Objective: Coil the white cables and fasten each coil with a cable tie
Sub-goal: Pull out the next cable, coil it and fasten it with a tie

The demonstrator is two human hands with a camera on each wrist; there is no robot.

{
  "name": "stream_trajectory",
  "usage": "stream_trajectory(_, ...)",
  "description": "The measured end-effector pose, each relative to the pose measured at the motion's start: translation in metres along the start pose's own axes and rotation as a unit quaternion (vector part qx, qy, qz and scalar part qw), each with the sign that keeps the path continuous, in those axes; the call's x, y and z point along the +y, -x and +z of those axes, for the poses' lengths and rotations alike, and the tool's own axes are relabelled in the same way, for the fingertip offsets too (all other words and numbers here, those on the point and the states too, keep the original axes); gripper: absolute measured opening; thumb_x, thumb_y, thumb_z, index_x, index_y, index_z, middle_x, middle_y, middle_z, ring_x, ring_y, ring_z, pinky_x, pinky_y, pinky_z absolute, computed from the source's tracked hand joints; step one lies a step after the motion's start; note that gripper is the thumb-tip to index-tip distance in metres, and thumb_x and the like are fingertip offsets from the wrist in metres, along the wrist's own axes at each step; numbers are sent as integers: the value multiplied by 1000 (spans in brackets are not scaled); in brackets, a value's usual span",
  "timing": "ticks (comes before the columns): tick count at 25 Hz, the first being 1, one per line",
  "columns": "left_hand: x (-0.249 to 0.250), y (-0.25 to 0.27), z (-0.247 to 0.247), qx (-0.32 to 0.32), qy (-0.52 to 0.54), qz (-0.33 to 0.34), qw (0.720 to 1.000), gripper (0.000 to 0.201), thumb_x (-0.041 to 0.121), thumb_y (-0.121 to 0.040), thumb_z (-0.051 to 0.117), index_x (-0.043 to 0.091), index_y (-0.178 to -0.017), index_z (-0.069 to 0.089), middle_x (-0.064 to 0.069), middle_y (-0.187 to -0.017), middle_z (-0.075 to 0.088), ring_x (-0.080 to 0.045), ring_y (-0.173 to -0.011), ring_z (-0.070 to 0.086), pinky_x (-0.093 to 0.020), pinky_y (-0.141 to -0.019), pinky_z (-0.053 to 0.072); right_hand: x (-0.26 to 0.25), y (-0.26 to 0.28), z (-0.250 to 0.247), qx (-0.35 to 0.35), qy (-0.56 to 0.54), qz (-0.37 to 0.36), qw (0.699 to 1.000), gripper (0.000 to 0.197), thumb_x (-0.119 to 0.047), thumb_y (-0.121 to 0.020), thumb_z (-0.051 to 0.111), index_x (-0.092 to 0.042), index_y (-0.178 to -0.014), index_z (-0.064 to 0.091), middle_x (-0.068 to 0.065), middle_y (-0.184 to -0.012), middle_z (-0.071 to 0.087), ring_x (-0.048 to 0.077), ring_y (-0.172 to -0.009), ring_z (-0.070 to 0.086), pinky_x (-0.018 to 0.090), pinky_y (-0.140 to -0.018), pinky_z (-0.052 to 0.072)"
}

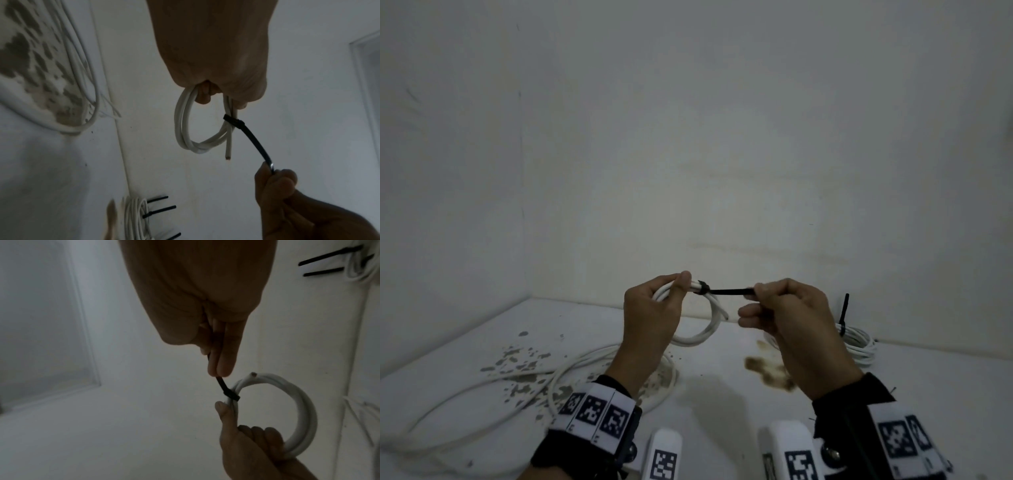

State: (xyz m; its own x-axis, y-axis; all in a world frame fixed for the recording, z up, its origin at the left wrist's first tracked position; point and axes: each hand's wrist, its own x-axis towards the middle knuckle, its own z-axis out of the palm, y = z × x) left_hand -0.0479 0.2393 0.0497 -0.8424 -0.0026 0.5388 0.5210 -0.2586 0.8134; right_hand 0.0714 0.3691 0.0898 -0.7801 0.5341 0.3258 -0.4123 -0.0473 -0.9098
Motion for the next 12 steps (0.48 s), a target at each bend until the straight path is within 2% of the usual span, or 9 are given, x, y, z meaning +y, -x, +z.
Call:
stream_trajectory(3,3,6,4,-48,17,-17,999,14,26,-88,71,15,-85,79,3,-59,63,-6,-39,37,-18,-44,34,2,-9,-12,35,-87,34,995,18,7,-95,52,8,-80,61,14,-69,65,21,-53,65,29,-53,59)
stream_trajectory(5,6,7,2,-71,13,-5,997,13,20,-88,70,11,-84,78,7,-58,65,-2,-39,42,-13,-46,36,1,-10,-15,17,-58,46,997,13,5,-94,53,9,-86,61,17,-75,66,26,-56,65,34,-53,58)
stream_trajectory(7,10,7,-2,-90,5,22,996,12,13,-89,68,10,-81,76,11,-59,69,3,-43,52,-6,-49,38,0,-7,-16,-49,10,99,994,13,-1,-93,52,8,-92,61,22,-88,68,31,-63,66,37,-56,57)
stream_trajectory(10,8,8,-2,-134,-46,59,988,11,15,-89,69,19,-81,75,13,-73,74,2,-62,65,-9,-58,46,-1,1,-11,-183,140,189,954,28,-26,-99,55,-1,-95,66,21,-96,71,32,-73,69,36,-60,53)
stream_trajectory(12,5,10,0,-152,-88,74,982,11,18,-89,68,25,-83,75,15,-79,75,-1,-73,69,-11,-65,49,4,2,-4,-195,200,194,940,39,-41,-99,55,-3,-98,64,17,-92,73,29,-74,71,35,-61,53)
